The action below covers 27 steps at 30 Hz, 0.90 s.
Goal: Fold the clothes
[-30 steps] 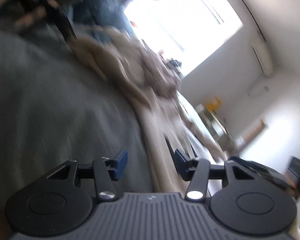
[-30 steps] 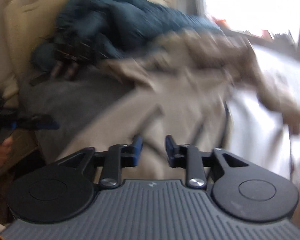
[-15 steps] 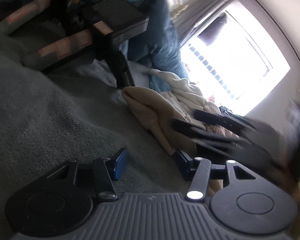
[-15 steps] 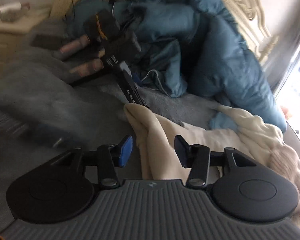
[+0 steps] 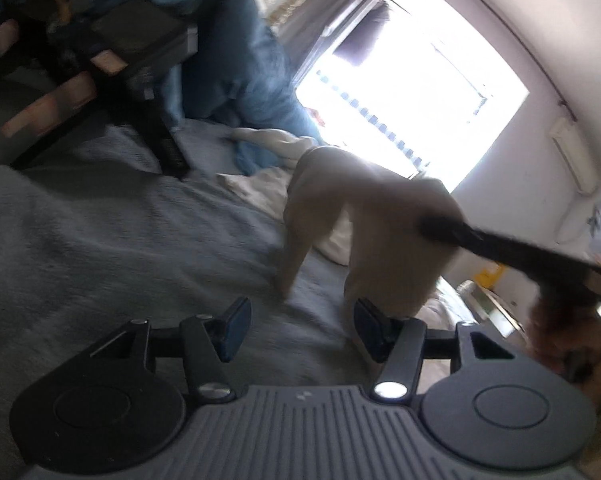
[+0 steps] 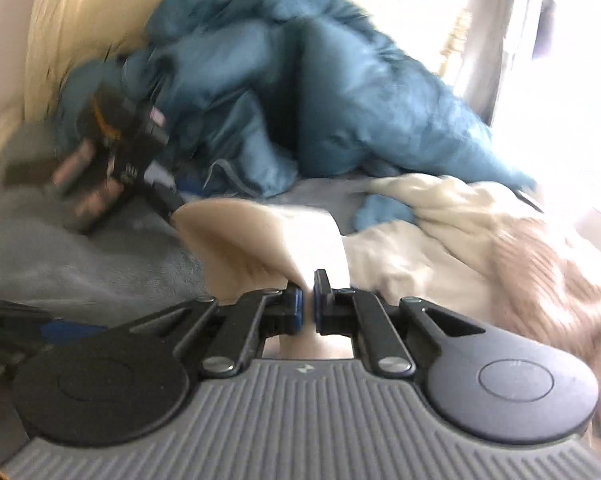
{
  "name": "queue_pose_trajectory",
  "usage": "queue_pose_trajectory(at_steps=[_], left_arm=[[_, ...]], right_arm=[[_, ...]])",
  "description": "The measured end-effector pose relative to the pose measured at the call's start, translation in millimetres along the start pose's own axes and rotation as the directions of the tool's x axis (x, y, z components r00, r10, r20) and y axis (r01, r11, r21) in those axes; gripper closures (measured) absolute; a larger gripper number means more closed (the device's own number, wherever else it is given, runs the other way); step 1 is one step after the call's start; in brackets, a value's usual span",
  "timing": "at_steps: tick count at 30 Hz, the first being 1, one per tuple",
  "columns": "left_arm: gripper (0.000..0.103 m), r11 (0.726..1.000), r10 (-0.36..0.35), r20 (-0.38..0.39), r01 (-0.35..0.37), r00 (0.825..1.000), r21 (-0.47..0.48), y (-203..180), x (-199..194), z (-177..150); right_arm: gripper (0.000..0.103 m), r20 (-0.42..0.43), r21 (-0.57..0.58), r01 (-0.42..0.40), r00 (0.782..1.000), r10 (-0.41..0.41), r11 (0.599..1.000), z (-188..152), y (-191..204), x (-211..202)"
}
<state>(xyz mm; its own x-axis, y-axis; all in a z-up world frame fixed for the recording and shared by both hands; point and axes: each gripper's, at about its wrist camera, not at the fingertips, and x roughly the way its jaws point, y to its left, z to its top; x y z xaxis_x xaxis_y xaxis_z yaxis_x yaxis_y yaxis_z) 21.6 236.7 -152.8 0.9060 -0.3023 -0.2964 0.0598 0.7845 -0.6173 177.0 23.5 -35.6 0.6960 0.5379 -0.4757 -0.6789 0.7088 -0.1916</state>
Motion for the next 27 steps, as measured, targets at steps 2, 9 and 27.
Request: queue_pose_trajectory(at_steps=[2, 9, 27], left_arm=[[0.045, 0.999, -0.034, -0.017, 0.035, 0.999, 0.016, -11, -1, -3], [0.044, 0.996, -0.087, -0.102, 0.086, 0.991, -0.012, -35, 9, -19], [0.044, 0.995, 0.063, 0.027, -0.061, 0.998, -0.08, -15, 1, -41]], right_arm=[[0.099, 0.013, 0.076, 0.011, 1.0, -0.012, 0.997, -17, -15, -40], [0.095, -0.083, 0.128, 0.109, 0.992, -0.098, 0.986, -103, -37, -110], [0.054, -0.067, -0.408, 0.023, 0.996, -0.055, 0.913, -96, 62, -82]])
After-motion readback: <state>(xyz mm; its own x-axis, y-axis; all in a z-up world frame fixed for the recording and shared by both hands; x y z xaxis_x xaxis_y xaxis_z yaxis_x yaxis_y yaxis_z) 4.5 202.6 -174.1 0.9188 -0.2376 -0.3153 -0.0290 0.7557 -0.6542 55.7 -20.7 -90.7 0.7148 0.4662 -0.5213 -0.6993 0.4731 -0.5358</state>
